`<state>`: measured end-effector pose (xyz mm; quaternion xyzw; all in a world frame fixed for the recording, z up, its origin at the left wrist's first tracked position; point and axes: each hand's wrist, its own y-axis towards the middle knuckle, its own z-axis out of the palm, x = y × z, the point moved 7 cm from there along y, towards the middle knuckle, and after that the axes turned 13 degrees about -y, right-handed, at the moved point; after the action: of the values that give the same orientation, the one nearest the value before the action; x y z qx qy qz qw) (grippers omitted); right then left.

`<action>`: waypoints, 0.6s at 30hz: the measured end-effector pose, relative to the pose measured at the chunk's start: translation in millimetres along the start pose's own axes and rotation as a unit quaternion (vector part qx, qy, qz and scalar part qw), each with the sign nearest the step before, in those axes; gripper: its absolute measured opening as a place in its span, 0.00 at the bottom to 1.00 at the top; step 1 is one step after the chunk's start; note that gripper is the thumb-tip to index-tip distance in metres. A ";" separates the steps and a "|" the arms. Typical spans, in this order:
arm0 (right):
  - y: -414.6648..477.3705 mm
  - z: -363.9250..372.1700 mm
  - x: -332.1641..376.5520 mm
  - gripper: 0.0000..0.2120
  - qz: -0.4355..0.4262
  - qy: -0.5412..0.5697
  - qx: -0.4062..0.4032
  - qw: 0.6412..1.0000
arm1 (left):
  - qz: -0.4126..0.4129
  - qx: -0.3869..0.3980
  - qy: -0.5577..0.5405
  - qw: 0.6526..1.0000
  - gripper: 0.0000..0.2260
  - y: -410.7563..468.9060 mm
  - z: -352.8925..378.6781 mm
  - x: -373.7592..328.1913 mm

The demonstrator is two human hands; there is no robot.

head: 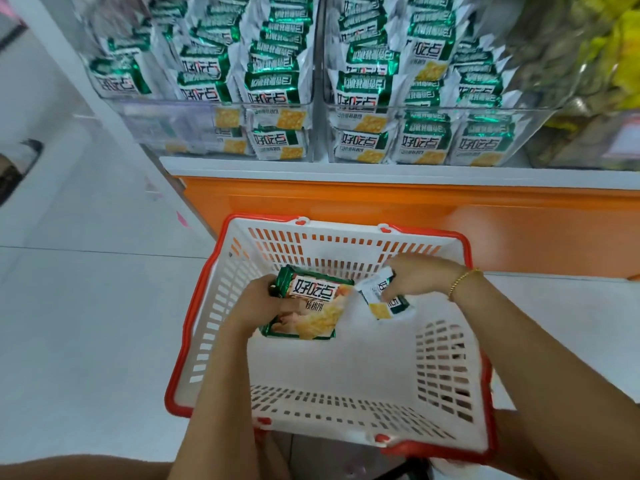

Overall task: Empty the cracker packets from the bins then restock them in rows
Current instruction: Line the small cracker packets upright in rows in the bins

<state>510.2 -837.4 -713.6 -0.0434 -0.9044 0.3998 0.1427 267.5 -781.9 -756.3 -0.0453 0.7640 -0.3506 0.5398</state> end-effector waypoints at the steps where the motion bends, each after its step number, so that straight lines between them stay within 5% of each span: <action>1: -20.6 -20.3 1.3 0.13 -0.024 -0.010 -0.011 1.000 | 0.028 0.006 0.000 1.000 0.19 -10.5 -1.1 -21.6; 6: -134.7 -118.2 3.8 0.08 -0.093 0.072 -0.193 0.974 | 0.147 0.004 -0.041 0.988 0.19 -65.2 -9.4 -118.9; 9: -180.3 -161.9 2.2 0.22 -0.090 0.095 -0.284 0.950 | 0.198 -0.005 -0.097 0.975 0.20 -91.4 -16.2 -159.1; 11: -191.6 -188.6 -2.5 0.27 -0.063 0.041 -0.331 0.941 | 0.226 -0.021 -0.138 0.964 0.23 -102.7 -20.4 -179.4; 15: -189.2 -246.8 -2.6 0.22 0.009 -0.082 -0.418 0.905 | 0.242 -0.049 -0.203 0.947 0.24 -107.8 -24.8 -204.4; 18: -162.1 -272.1 1.6 0.24 0.041 -0.121 -0.418 0.899 | 0.233 -0.068 -0.205 0.948 0.28 -104.1 -24.1 -209.5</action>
<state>594.1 -753.3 -419.9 -0.0875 -0.9960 -0.0073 -0.0154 301.2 -754.4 -525.1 0.0267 0.6477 -0.1456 0.7474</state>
